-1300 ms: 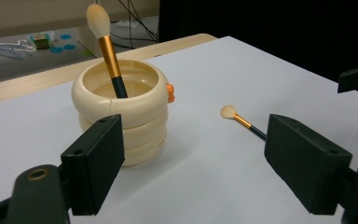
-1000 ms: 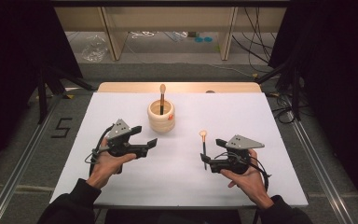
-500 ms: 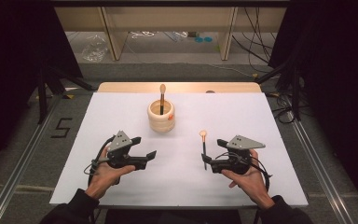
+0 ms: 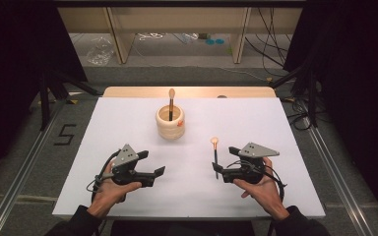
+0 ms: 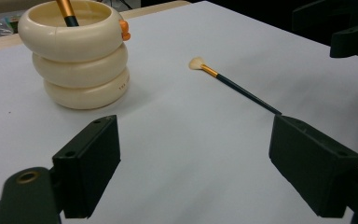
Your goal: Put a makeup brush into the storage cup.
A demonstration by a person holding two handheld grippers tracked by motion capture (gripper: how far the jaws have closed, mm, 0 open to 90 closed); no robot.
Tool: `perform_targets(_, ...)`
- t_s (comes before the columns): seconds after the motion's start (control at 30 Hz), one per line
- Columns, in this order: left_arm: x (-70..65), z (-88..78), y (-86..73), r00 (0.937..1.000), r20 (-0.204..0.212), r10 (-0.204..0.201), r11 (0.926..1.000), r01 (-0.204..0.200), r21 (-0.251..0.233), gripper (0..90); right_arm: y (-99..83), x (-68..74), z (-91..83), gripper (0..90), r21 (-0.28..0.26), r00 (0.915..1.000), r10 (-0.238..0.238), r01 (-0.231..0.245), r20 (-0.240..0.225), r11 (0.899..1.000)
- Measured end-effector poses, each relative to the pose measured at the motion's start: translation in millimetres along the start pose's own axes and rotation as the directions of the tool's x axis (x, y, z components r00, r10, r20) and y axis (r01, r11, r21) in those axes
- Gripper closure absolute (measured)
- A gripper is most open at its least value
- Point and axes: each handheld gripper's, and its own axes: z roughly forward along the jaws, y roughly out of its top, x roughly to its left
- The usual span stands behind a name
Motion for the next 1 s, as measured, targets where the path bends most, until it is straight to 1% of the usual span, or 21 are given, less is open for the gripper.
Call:
perform_targets(0.03,-1.3,-0.2,-0.4,0.9999,-0.002,0.012,0.9999,-0.012,0.003,16.3,-0.4,0.2,0.3,16.2,-0.007,1.0000,0.004,-0.004,0.000,1.000)
perform_targets(0.07,-1.5,-0.2,-0.7,0.9999,-0.002,0.016,0.9998,-0.016,0.006,16.3,-0.3,-0.2,-0.9,16.2,-0.001,1.0000,-0.003,0.003,0.007,1.000)
perform_targets(0.13,-2.3,-0.3,-0.9,0.9999,0.009,0.007,1.0000,-0.007,0.006,16.3,-0.7,-0.4,-1.7,16.2,0.000,0.9999,-0.003,0.003,0.012,1.000)
perform_targets(0.17,-2.6,-0.5,-1.0,0.9999,0.012,0.006,1.0000,-0.006,0.004,16.3,-0.9,-0.2,-1.3,16.2,-0.006,1.0000,0.002,-0.002,0.003,1.000)
perform_targets(0.23,-2.7,-0.6,-1.1,0.9999,0.012,0.010,0.9999,-0.010,0.005,16.3,-0.9,0.0,-1.8,16.2,-0.002,1.0000,0.002,-0.002,0.007,1.000)
perform_targets(0.3,-2.2,-0.5,-1.7,1.0000,0.008,0.003,1.0000,-0.003,0.008,16.3,-0.9,0.2,-2.3,16.2,0.003,1.0000,0.001,-0.001,0.008,1.000)
perform_targets(0.37,-1.5,-0.1,-2.9,1.0000,0.005,-0.001,0.9999,0.001,0.013,16.3,-1.0,-0.5,-1.6,16.5,-0.010,0.9999,0.003,-0.003,0.010,1.000)
perform_targets(0.4,-1.8,-0.1,-3.1,1.0000,0.002,0.001,0.9999,-0.001,0.015,16.3,-0.5,-0.8,-1.8,16.9,0.001,0.9998,0.000,0.000,0.021,1.000)
perform_targets(0.43,-2.2,-0.2,-3.2,1.0000,0.002,0.001,0.9999,-0.001,0.016,16.3,-0.1,-2.0,-2.2,17.3,0.011,0.9990,-0.016,0.016,0.040,1.000)
perform_targets(0.47,-2.3,-0.3,-3.4,1.0000,0.002,0.001,0.9998,-0.001,0.019,16.3,-0.3,-2.9,-0.7,17.4,0.007,0.9992,-0.019,0.019,0.036,1.000)
perform_targets(0.5,-2.3,-0.3,-3.4,1.0000,0.002,0.001,0.9998,-0.001,0.019,16.3,0.1,-3.8,-1.0,17.5,0.024,0.9991,-0.018,0.017,0.039,1.000)
perform_targets(0.53,-2.5,-0.2,-3.7,1.0000,0.007,0.000,0.9998,0.000,0.022,16.3,0.3,-5.0,-0.8,17.5,0.029,0.9990,-0.020,0.018,0.041,0.999)
perform_targets(0.6,-3.0,0.7,-4.0,0.9997,0.018,-0.017,0.9997,0.016,0.020,16.3,1.5,-7.2,-0.9,16.9,0.050,0.9980,-0.024,0.022,0.058,0.999)
perform_targets(0.63,-3.0,1.3,-4.0,0.9997,0.018,-0.014,0.9996,0.014,0.024,16.3,2.1,-8.8,-0.4,16.4,0.055,0.9975,-0.027,0.023,0.065,0.998)
perform_targets(0.7,-3.5,2.8,-4.4,0.9998,0.018,-0.009,0.9996,0.008,0.028,16.3,4.9,-12.3,-1.5,16.3,0.084,0.9958,-0.034,0.026,0.085,0.996)
perform_targets(0.77,-3.7,3.0,-4.6,0.9998,0.018,-0.010,0.9995,0.009,0.031,16.3,7.9,-16.3,-1.5,16.2,0.103,0.9947,-0.031,0.021,0.098,0.994)
perform_targets(0.8,-3.8,2.8,-4.5,0.9998,0.021,-0.006,0.9995,0.006,0.032,16.3,7.9,-16.3,-1.5,16.2,0.103,0.9947,-0.031,0.021,0.098,0.994)
perform_targets(0.83,-4.6,2.3,-4.9,0.9996,0.027,-0.005,0.9996,0.005,0.029,16.3,11.4,-20.5,-1.1,16.2,0.120,0.9929,-0.035,0.021,0.114,0.993)
perform_targets(0.87,-5.1,1.9,-5.5,0.9996,0.028,-0.005,0.9995,0.004,0.030,16.3,13.0,-21.5,-0.7,16.4,0.137,0.9917,-0.034,0.016,0.124,0.990)
perform_targets(0.9,-5.3,1.6,-5.8,0.9996,0.027,-0.003,0.9995,0.002,0.031,16.4,14.8,-23.4,0.4,16.5,0.147,0.9898,-0.048,0.028,0.134,0.989)
perform_targets(1.0,-5.1,1.3,-5.7,0.9995,0.032,-0.010,0.9995,0.009,0.029,16.3,20.5,-27.5,5.9,16.7,0.198,0.9860,-0.069,0.038,0.152,0.980)
